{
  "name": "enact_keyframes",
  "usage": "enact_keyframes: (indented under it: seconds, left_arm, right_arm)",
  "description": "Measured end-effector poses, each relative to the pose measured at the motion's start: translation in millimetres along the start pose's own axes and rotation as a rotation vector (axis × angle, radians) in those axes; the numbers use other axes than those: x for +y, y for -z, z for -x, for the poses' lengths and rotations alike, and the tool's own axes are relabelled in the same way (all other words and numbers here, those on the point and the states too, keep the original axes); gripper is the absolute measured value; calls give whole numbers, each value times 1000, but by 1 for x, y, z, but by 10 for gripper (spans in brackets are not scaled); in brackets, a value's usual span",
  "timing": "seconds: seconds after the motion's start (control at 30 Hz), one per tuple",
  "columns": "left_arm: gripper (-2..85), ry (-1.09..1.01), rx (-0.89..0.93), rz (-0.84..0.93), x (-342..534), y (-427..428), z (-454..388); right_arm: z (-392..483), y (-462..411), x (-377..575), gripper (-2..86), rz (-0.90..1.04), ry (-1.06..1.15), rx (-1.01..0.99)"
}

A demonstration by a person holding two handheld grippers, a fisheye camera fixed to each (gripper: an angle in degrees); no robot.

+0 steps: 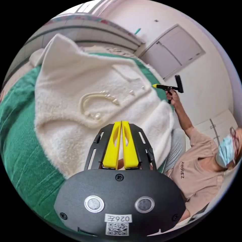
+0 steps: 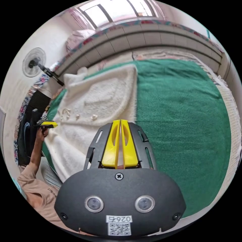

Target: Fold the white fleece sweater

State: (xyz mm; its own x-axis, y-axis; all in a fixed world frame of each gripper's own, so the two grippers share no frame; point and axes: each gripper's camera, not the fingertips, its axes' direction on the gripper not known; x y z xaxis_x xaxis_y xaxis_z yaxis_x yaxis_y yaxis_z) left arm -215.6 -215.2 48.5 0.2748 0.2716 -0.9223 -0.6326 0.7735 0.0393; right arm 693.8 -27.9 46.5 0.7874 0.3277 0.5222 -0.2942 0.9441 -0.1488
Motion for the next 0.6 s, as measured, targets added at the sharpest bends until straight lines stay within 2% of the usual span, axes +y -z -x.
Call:
enact_keyframes:
  seconds: [0.03,0.13,0.17,0.2,0.27,0.33,0.37,0.43,0.5,0.53,0.6]
  left_arm:
    - [-8,-39,11,-42,6,12,-12]
    - [-9,-217,87,-319,51,86,-76]
    - [-9,-274,114,-458,75,119,-102]
    - [-9,-327,135,-598,99,150,-130]
    - [-9,-455,144,-791,133,191,-179]
    - [-9,-588,111,-923,159,218,-226]
    - [-8,-640,95,-985,172,228,-252]
    - [-6,-688,86,-1048,184,235,-282]
    - [3,-678,-22,-843,169,226,-308]
    - [6,-660,-94,-767,163,219,-313]
    - [72,-620,-443,-483,150,174,-324]
  right_arm:
    - [8,19,10,-9,-49,22,-17]
    - [49,129,87,-10,-373,125,-72]
    - [68,175,130,-10,-554,148,-54]
    - [91,218,175,-10,-737,180,2]
    - [131,266,237,-9,-962,228,145]
    - [163,289,277,-8,-1111,196,263]
    - [182,295,288,-6,-1114,220,295]
    - [205,294,281,-1,-938,300,288]
    - [232,276,270,17,-710,415,266]
    - [239,270,269,22,-669,437,270]
    - [267,246,268,40,-535,544,313]
